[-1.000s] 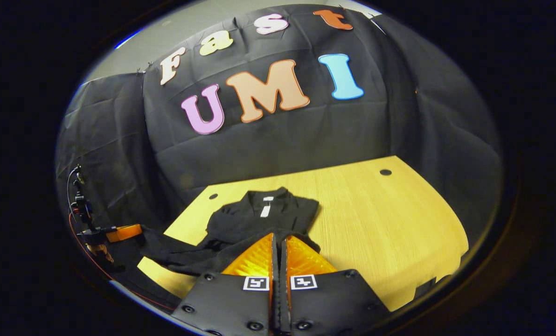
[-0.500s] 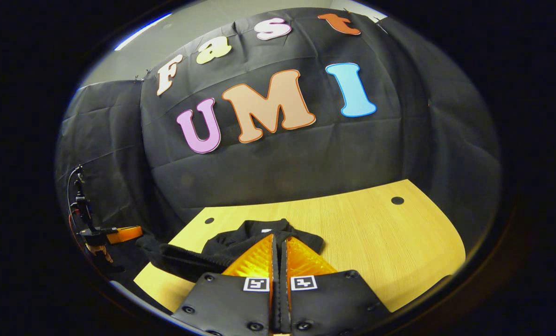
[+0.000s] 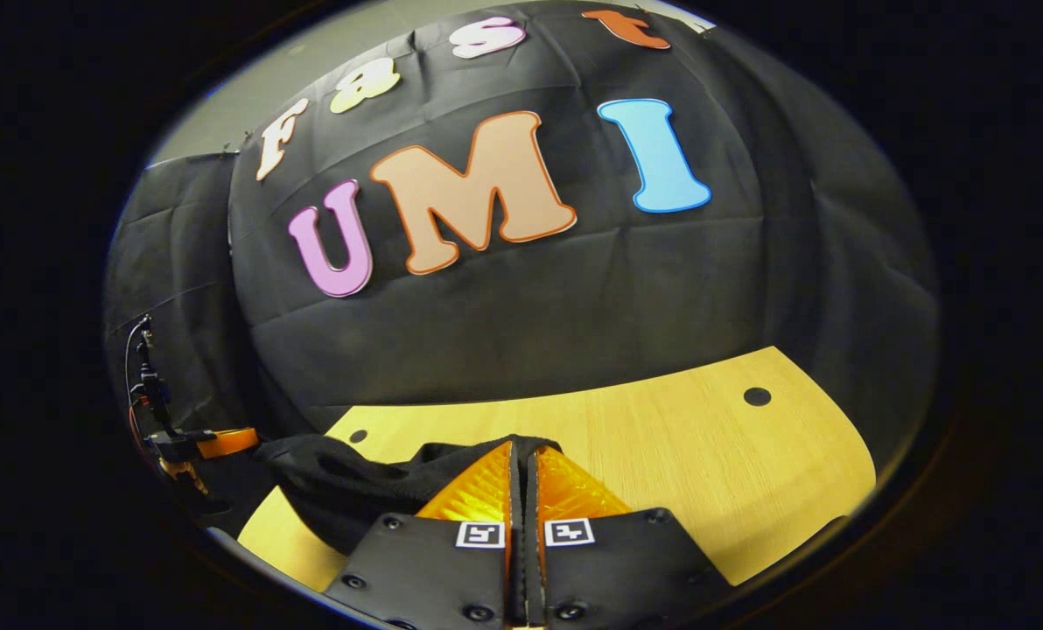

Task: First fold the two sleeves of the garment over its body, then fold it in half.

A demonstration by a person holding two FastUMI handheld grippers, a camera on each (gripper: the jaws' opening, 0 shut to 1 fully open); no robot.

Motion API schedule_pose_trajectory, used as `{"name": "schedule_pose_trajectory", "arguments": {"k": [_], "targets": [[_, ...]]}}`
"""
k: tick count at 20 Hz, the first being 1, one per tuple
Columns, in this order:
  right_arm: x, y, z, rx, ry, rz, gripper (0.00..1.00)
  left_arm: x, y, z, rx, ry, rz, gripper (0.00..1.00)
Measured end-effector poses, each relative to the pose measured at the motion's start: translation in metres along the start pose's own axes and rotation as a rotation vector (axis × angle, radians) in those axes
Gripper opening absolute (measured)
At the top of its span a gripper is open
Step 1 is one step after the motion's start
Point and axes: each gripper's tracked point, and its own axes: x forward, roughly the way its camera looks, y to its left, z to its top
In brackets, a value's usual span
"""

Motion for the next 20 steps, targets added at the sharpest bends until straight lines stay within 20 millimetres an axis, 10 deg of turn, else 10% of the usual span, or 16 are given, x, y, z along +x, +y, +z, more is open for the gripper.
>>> {"name": "schedule_pose_trajectory", "arguments": {"k": [1, 3, 4, 9, 15, 20], "targets": [[0.006, -0.01, 0.0, 0.01, 0.014, -0.052, 0.25, 0.013, 0.006, 0.004, 0.016, -0.035, 0.041, 0.0], [0.03, -0.026, 0.014, 0.004, -0.067, -0.109, 0.71, 0.022, -0.002, 0.025, 0.026, -0.112, 0.067, 1.0], [0.032, -0.027, 0.024, 0.001, -0.108, -0.124, 0.94, 0.027, -0.003, 0.027, 0.028, -0.131, 0.069, 0.93], [-0.007, -0.02, 0.053, -0.079, -0.248, -0.153, 0.97, -0.006, -0.014, 0.055, -0.008, -0.198, 0.046, 0.92], [-0.118, 0.031, 0.085, -0.16, -0.468, -0.164, 0.94, -0.12, -0.006, 0.115, -0.078, -0.397, 0.019, 0.92], [-0.193, 0.072, 0.066, -0.187, -0.512, -0.14, 0.94, -0.211, 0.008, 0.125, -0.065, -0.488, 0.002, 0.91]]}}
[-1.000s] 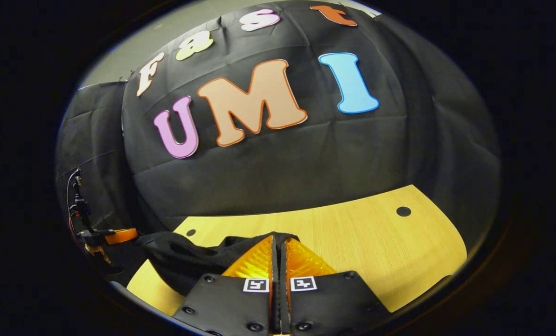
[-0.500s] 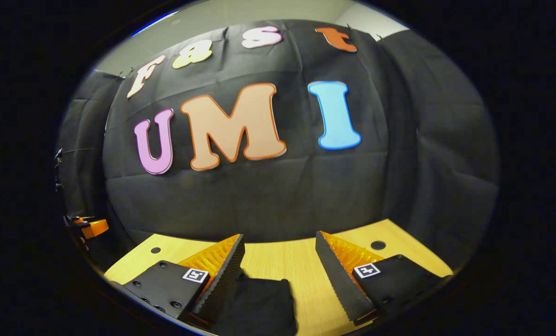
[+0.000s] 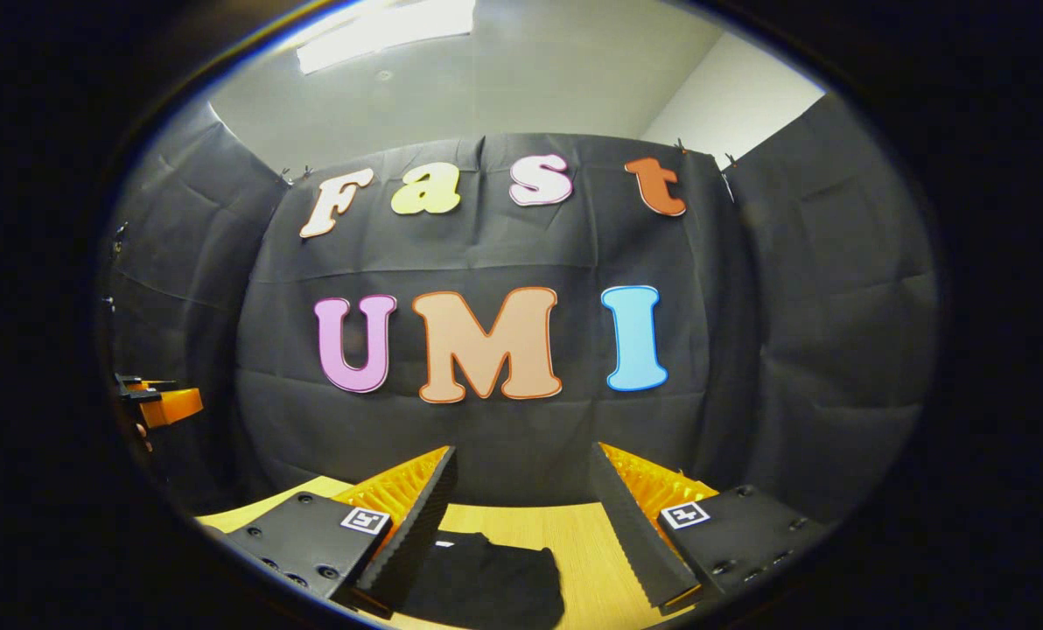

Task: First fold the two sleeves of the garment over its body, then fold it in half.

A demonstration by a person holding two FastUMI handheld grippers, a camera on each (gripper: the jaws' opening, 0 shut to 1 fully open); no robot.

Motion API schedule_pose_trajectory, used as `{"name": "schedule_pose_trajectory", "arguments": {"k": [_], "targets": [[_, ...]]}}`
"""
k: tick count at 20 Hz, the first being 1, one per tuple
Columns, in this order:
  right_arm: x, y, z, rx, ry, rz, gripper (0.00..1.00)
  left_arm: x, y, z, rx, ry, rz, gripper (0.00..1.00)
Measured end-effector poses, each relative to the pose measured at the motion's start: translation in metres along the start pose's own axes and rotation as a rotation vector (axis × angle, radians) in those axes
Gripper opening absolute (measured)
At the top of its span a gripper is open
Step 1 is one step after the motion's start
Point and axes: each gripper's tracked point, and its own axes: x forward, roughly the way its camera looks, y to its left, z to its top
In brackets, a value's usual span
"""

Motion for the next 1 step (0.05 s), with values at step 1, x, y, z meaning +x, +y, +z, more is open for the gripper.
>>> {"name": "schedule_pose_trajectory", "arguments": {"k": [1], "targets": [[-0.0159, 0.0035, 0.0012, 0.006, 0.001, 0.001, 0.93, -0.0144, 0.0014, 0.0014, -0.004, 0.008, -0.006, 0.91]]}}
